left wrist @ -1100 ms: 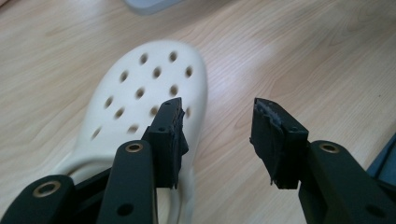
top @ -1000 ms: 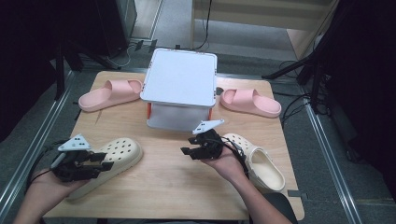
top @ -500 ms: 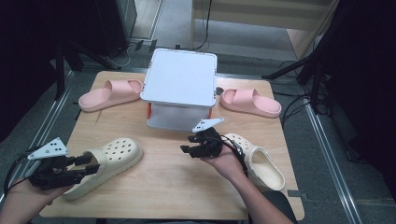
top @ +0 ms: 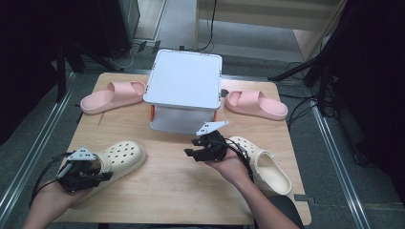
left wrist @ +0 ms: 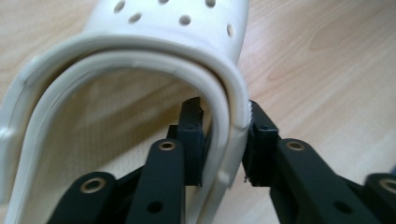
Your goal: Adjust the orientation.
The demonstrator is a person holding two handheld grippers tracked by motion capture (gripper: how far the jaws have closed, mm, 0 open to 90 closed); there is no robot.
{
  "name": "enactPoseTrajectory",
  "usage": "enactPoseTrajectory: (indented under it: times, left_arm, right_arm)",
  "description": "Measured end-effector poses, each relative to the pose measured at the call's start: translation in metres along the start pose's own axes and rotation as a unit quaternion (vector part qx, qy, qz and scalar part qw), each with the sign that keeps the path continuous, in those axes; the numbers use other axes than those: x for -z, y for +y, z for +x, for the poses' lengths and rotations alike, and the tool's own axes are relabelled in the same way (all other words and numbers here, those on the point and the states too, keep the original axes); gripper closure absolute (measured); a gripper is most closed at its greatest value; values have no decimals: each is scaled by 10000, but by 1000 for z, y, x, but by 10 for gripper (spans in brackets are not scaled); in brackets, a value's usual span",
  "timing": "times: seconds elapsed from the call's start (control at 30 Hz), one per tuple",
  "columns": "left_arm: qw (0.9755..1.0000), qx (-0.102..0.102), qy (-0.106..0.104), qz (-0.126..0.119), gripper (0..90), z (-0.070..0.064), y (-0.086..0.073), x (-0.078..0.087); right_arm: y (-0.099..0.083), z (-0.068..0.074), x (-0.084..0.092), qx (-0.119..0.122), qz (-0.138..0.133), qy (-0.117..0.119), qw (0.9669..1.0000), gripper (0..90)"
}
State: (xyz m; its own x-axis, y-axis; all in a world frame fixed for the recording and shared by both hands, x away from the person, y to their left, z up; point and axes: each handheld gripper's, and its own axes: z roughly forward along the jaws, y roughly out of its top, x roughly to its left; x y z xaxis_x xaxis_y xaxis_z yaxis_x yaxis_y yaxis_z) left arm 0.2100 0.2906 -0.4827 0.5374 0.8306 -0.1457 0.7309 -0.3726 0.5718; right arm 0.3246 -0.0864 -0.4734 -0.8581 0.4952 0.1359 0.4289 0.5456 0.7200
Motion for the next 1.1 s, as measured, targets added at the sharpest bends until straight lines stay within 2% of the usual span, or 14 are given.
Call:
enactPoseTrajectory:
  times: [0.2, 0.3, 0.43, 0.57, 0.77, 0.93, 1.1]
  left_arm:
    - [9999, -50, 23, -83, 771, -2, 14, -2]
    - [9998, -18, -109, -165, 772, -6, 24, -4]
    - [9993, -239, -222, -192, 771, -18, 39, -9]
    - [9974, -459, -482, -259, 771, -34, 59, -18]
    - [9945, -745, -710, -218, 771, -54, 83, -37]
    - [9915, -955, -870, -157, 770, -70, 99, -54]
    - [9895, -1033, -1005, -135, 769, -82, 108, -67]
  right_arm:
    - [-1, 1, 5, 2, -123, 21, 9999, 543]
    - [-3, 3, 8, -15, -138, -41, 9999, 538]
    - [-8, 4, 15, -39, -214, -136, 9997, 537]
    - [-14, 4, 22, -101, -275, -212, 9993, 539]
    - [-25, 6, 33, -224, -331, -335, 9986, 544]
    - [-34, 10, 41, -313, -360, -447, 9979, 549]
    - [-40, 14, 44, -351, -372, -499, 9974, 556]
